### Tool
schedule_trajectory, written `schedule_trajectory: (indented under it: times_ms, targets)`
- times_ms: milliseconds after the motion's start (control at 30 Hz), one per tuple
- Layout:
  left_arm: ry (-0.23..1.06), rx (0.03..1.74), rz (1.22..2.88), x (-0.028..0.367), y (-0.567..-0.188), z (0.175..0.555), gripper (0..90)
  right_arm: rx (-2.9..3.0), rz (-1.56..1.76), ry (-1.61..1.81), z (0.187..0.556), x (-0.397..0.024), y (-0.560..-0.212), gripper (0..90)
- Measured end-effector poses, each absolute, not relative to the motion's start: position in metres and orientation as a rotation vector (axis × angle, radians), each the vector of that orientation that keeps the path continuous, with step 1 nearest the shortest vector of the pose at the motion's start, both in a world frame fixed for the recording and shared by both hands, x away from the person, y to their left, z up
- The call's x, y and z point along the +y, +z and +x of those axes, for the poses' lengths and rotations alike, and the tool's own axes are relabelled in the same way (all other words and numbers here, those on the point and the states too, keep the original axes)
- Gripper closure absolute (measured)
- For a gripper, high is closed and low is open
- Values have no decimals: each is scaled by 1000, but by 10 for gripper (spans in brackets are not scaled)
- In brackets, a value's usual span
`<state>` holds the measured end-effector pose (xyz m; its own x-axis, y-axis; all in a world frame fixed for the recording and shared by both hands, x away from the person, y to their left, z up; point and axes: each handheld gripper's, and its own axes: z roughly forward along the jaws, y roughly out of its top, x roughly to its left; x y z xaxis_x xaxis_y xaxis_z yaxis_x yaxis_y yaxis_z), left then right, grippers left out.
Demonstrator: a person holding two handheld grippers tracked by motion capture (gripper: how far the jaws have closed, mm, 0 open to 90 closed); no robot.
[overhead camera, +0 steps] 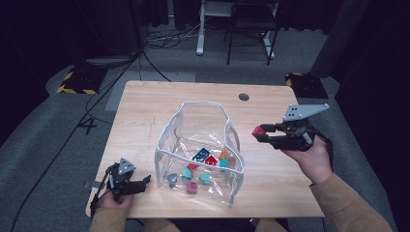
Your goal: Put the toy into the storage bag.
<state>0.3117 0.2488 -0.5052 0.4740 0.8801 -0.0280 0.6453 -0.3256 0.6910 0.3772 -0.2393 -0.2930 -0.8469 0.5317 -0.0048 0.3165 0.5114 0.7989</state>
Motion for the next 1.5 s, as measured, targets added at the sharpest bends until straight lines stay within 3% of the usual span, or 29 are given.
schedule_trajectory:
  times_ms: [567,1500]
  targets:
    - [474,1259,2080,248,-505,311,190,2504,635,1278,384,-211,-264,590]
    - [472,1261,2079,248,-505,311,189,2605,463,1243,412,-112,-253,589]
